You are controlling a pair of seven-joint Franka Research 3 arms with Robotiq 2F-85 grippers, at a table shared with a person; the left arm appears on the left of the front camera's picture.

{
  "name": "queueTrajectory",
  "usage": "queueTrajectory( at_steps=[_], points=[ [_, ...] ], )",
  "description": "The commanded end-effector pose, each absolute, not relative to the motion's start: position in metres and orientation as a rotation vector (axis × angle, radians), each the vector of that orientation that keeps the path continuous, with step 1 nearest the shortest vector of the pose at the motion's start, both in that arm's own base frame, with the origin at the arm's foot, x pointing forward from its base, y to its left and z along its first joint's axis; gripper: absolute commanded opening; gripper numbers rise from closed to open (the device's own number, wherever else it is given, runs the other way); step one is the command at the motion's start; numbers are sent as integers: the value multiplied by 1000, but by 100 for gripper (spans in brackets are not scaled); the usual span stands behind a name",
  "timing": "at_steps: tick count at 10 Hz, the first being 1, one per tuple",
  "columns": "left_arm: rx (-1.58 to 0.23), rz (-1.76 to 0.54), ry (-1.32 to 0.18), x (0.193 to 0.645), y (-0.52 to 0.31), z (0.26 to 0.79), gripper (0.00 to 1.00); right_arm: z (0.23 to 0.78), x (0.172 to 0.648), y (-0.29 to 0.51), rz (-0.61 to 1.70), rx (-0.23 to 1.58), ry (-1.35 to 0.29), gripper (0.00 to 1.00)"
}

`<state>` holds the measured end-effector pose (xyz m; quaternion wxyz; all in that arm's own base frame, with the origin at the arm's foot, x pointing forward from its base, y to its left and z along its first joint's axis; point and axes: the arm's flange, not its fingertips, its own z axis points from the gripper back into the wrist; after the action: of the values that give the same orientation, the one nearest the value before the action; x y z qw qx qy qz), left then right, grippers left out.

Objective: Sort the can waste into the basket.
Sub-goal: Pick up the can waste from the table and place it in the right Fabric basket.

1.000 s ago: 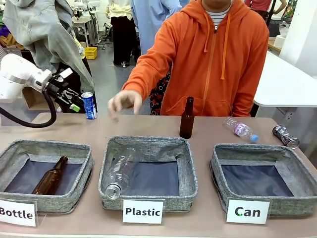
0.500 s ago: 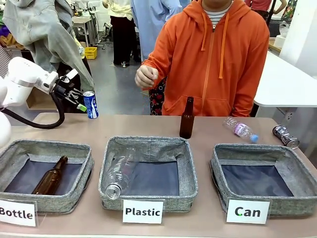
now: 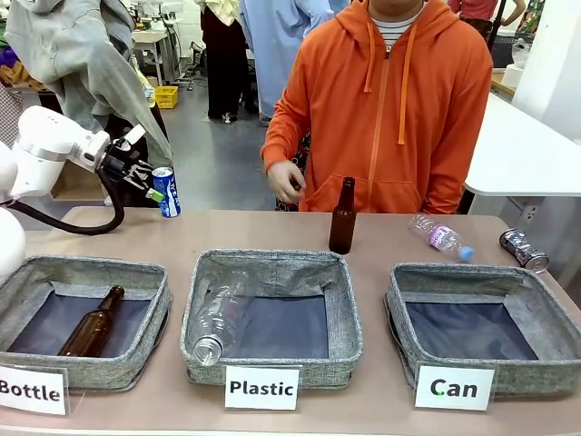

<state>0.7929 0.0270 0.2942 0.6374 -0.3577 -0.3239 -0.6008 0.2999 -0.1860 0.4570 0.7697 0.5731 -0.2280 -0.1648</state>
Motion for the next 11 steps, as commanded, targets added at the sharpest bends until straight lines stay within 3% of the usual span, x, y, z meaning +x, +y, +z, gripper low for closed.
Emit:
queueTrajectory(
  at_steps=[1, 2, 3, 4, 6, 7, 9, 11],
  points=[
    [-875, -1402, -751, 831, 24, 296, 100, 458, 302, -186, -343, 1258, -526, 100],
    [-890, -1409, -757, 833, 22, 296, 50, 458, 302, -186, -343, 1258, -526, 100],
    [-889, -1404, -761, 833, 21, 296, 40, 458, 302, -186, -343, 1258, -526, 100],
    [-894, -1400, -760, 834, 21, 297, 0, 458, 302, -186, -343, 1258, -526, 100],
    [-907, -1407, -767, 831, 21, 298, 0, 458, 302, -186, -343, 1258, -526, 100],
    [-912, -1416, -766, 828, 21, 299, 14, 458, 302, -186, -343, 1258, -526, 100],
    [-930, -1463, -765, 797, 27, 330, 0, 458, 302, -186, -343, 1258, -526, 100],
    [-1066, -1511, -584, 725, 44, 390, 0, 458, 302, -186, -343, 1258, -526, 100]
  ],
)
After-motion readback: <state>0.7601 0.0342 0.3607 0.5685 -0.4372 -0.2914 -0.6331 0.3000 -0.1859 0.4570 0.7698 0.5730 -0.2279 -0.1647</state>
